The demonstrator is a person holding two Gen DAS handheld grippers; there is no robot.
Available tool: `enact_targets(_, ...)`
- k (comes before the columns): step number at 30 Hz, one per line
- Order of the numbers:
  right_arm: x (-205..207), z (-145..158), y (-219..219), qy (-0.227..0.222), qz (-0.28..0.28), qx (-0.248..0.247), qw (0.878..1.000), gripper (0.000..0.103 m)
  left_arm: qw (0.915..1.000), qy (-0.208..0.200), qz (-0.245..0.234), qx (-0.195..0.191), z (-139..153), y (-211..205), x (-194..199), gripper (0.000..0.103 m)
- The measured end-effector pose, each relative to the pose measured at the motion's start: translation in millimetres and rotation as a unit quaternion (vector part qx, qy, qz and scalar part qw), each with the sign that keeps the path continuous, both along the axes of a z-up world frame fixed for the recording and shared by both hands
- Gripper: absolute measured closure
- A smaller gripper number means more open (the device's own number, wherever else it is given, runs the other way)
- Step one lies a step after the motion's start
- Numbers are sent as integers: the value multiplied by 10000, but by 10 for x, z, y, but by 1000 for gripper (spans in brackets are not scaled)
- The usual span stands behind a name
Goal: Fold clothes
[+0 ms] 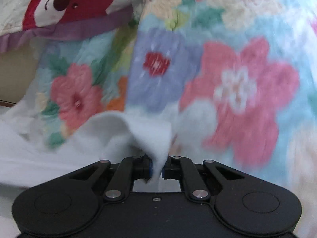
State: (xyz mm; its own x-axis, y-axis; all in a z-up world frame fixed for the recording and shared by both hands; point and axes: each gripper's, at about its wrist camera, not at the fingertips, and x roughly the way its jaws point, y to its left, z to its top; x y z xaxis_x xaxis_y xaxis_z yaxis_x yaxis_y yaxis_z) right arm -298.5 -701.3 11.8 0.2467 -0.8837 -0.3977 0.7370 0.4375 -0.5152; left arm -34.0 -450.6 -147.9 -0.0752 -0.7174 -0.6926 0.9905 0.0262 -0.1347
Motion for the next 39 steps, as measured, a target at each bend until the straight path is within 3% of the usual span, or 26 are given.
enact_targets(5,216,-68,-257,280,-10,243,9993,95,9995,-141,-157,255,-22,94,-86,47)
enact_targets(7,249,-118,-287,254,-100,366,9990,87,9990,-171,-197,355,-37,192,-115,47)
enact_targets(11,93,-19,-94,-492,-272,957,9938,47,9989,-82,-76,453,-29,455,-187,47)
enact_targets(12,37,10,5,-668,-278,1099,9913,44,9988,-24,25,483,-15,536,-223,47)
enact_targets(15,-296,54,389,-1269,-404,1678,9768,44,9976,186,333,571,64,818,-407,47)
enact_targets(18,-834,4,951,-2004,-384,2397,9492,44,9969,494,326,524,183,1118,-670,47)
enact_targets(20,-1199,-60,1375,-2245,-159,2752,9347,48,9966,635,243,460,270,1294,-870,47)
enact_targets(22,-1553,-163,1850,-2238,102,3039,9260,69,9970,659,41,400,348,1433,-1101,47)
enact_targets(23,-1698,-219,2068,-2206,163,3151,9229,89,9970,664,-67,394,381,1491,-1208,47)
enact_targets(24,-1835,-279,2293,-2196,176,3254,9195,95,9967,678,-170,418,405,1543,-1313,49)
enact_targets(29,-2362,-452,3201,-2189,373,3575,9071,93,9928,740,-725,597,434,1782,-1725,51)
enact_targets(30,-2387,-482,3276,-2137,441,3593,9074,88,9917,753,-865,589,470,1843,-1808,51)
enact_targets(37,-2322,-646,3472,-1867,894,3448,9155,85,9856,499,-1516,562,656,2225,-2246,50)
enact_targets(38,-2279,-661,3491,-1802,970,3436,9165,81,9851,435,-1552,605,658,2271,-2273,49)
enact_targets(39,-2235,-690,3501,-1694,1027,3396,9195,71,9845,372,-1587,648,661,2318,-2300,49)
